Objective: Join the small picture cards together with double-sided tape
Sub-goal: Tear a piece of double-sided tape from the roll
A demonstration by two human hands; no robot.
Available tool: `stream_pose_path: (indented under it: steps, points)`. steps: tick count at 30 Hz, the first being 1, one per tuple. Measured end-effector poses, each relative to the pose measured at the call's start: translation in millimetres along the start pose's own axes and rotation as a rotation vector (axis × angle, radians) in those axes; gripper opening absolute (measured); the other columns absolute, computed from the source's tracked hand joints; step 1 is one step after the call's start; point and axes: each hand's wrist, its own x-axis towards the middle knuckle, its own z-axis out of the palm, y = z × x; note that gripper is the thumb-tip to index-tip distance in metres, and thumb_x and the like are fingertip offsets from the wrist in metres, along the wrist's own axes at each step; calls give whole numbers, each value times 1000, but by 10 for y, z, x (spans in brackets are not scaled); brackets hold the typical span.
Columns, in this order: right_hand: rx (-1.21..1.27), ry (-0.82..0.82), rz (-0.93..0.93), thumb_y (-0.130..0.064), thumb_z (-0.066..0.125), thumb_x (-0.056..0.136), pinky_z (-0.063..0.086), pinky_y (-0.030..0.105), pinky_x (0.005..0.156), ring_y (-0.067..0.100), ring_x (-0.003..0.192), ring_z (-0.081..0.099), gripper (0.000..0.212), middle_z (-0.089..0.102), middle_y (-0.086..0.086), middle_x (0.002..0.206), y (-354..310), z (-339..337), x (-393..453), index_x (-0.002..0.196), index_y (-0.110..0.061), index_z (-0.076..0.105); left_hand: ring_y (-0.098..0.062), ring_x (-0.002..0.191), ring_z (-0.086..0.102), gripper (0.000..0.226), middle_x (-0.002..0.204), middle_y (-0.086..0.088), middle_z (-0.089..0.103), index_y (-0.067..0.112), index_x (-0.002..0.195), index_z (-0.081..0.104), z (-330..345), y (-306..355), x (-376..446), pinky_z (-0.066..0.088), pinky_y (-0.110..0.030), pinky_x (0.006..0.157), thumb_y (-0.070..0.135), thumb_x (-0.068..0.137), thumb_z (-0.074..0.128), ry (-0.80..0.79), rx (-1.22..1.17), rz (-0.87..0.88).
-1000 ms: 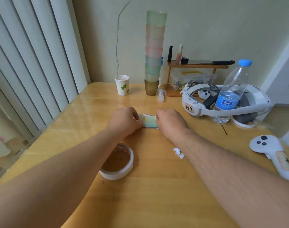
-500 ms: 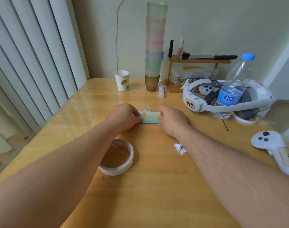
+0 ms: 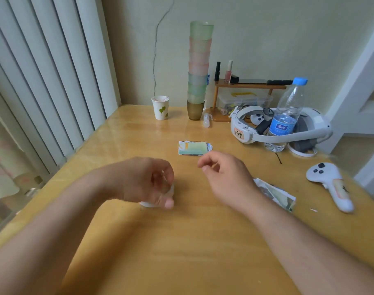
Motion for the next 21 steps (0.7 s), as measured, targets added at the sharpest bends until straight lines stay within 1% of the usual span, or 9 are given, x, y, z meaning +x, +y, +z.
stream_pose_path:
  steps: [2, 4, 6, 8, 10, 12, 13, 16, 21]
  points:
    - [59, -15, 24, -19, 61, 97, 36, 11, 53, 0, 60, 53, 19, 61, -28, 73, 20, 111, -148, 93, -32, 74, 0, 88, 63, 59, 95, 24, 65, 56, 113, 53, 110, -17, -58, 58, -32, 85, 59, 67, 90, -75, 164, -34]
    - [53, -30, 7, -21, 64, 97, 37, 9, 55, -3, 64, 55, 16, 60, -27, 73, 44, 196, -243, 98, -32, 75, 3, 85, 63, 49, 94, 25, 68, 54, 116, 52, 206, -6, -57, 58, -30, 83, 51, 78, 83, 30, 206, 0]
    - [13, -57, -57, -22, 66, 96, 39, 4, 64, -7, 77, 56, 17, 60, -24, 86, 43, 227, -303, 106, -32, 75, 1, 76, 65, 28, 86, 21, 73, 46, 109, 58, 287, 12, -26, 57, -26, 78, 49, 87, 75, 213, 108, 86]
    - [4, -83, -114, -23, 67, 95, 41, 4, 72, -6, 86, 58, 23, 62, -20, 101, 41, 226, -325, 115, -32, 73, -4, 66, 62, 26, 82, 16, 75, 40, 104, 58, 355, 43, 23, 55, -22, 68, 48, 87, 77, 309, -79, 152]
    - [7, -79, -154, -24, 68, 94, 48, 13, 79, -1, 88, 62, 31, 61, -18, 110, 63, 233, -317, 124, -31, 69, -9, 63, 60, 35, 81, 9, 75, 36, 107, 55, 428, 65, 68, 54, -25, 65, 39, 85, 82, 309, -259, 196]
    - [22, -71, -159, -25, 71, 93, 55, 27, 85, 2, 89, 64, 39, 59, -20, 113, 106, 246, -300, 131, -30, 66, -12, 64, 60, 41, 80, 4, 74, 33, 108, 53, 516, 53, 100, 54, -33, 66, 26, 84, 86, 312, -378, 219]
    - [28, -65, -155, -25, 72, 93, 56, 30, 86, 1, 90, 64, 41, 59, -20, 114, 124, 253, -296, 133, -30, 65, -12, 64, 60, 43, 79, 3, 73, 32, 108, 52, 554, 37, 113, 54, -34, 67, 22, 84, 86, 328, -424, 221]
    - [46, -36, -145, -24, 75, 92, 57, 32, 86, 1, 90, 64, 38, 60, -21, 114, 149, 260, -289, 129, -29, 67, -14, 64, 59, 47, 78, 2, 70, 28, 109, 50, 611, -4, 124, 52, -29, 64, 15, 83, 87, 370, -516, 225]
    - [86, 65, -169, -17, 80, 87, 56, 23, 77, 4, 82, 67, 19, 68, -18, 99, 145, 266, -266, 102, -29, 78, -18, 65, 59, 48, 77, -1, 69, 26, 112, 51, 642, -61, 136, 51, -32, 63, 7, 83, 85, 361, -580, 271]
